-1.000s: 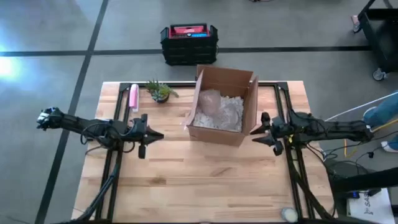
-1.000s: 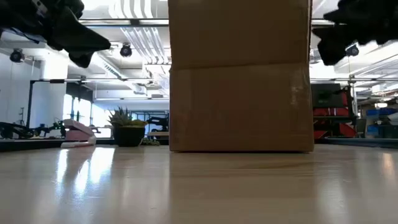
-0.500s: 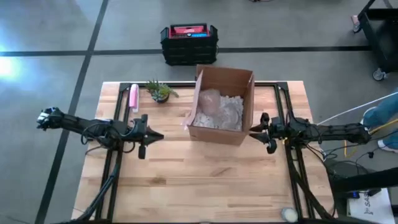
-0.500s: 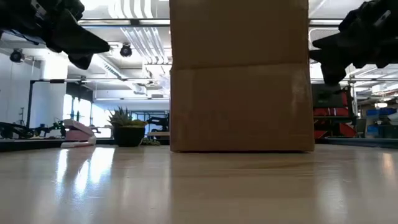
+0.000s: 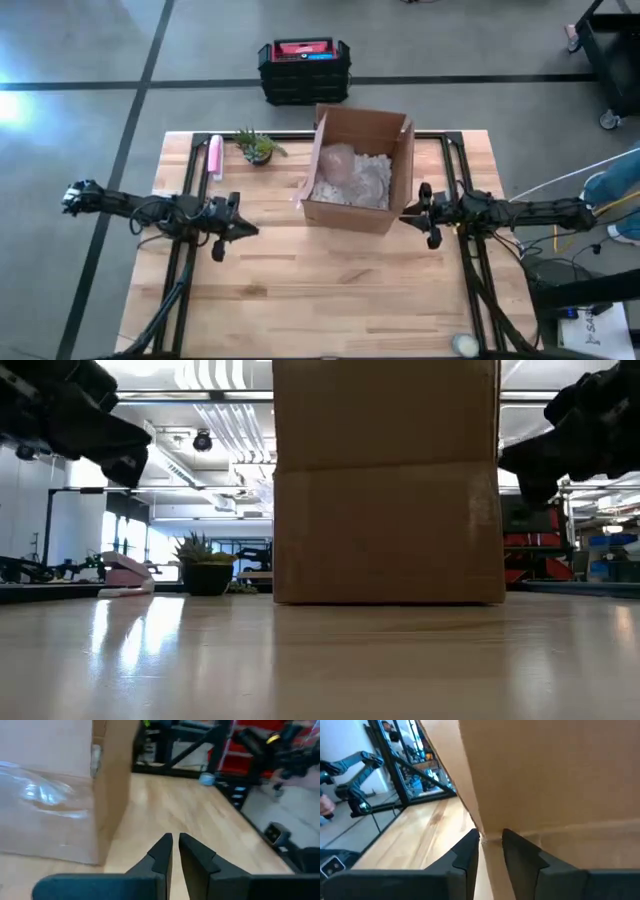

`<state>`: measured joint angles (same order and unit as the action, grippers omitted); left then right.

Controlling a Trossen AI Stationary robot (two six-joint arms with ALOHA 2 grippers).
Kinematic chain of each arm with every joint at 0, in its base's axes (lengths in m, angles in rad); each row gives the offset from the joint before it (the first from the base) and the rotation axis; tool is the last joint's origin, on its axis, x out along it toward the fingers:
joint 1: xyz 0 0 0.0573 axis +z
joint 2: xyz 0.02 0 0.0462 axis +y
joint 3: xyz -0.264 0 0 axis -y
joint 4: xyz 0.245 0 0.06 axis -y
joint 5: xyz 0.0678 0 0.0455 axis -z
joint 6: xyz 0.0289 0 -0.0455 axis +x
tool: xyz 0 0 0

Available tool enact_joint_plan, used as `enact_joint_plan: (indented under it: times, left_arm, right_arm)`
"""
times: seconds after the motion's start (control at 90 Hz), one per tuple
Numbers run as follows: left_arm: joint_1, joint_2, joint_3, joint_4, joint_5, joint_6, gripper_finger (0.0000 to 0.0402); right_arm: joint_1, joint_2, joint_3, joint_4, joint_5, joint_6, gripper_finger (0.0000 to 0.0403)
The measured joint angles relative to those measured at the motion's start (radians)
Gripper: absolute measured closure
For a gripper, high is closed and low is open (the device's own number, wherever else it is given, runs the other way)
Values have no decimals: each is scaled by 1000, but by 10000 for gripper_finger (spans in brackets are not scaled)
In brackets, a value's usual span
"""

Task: Wrap mug
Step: Return to Home Position

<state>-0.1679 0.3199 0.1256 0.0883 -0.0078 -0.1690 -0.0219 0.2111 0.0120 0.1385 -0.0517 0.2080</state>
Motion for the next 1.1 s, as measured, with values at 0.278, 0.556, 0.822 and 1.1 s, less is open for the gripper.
enact_joint_plan:
  times: [0.278, 0.556, 0.822, 1.1]
  left_arm:
    - [7, -113, -109, 85, -123, -51, 381]
    - [9, -163, -115, 21, -154, -19, 381]
    - [67, -208, -115, -24, -167, 4, 381]
    - [137, -254, -116, -43, -161, 49, 381]
  right_arm:
    - [0, 1, 0, -22, 1, 1, 358]
    - [0, 2, -1, -23, 2, 1, 369]
    - [0, 2, -1, -23, 2, 1, 363]
    - [0, 2, -1, -23, 1, 0, 344]
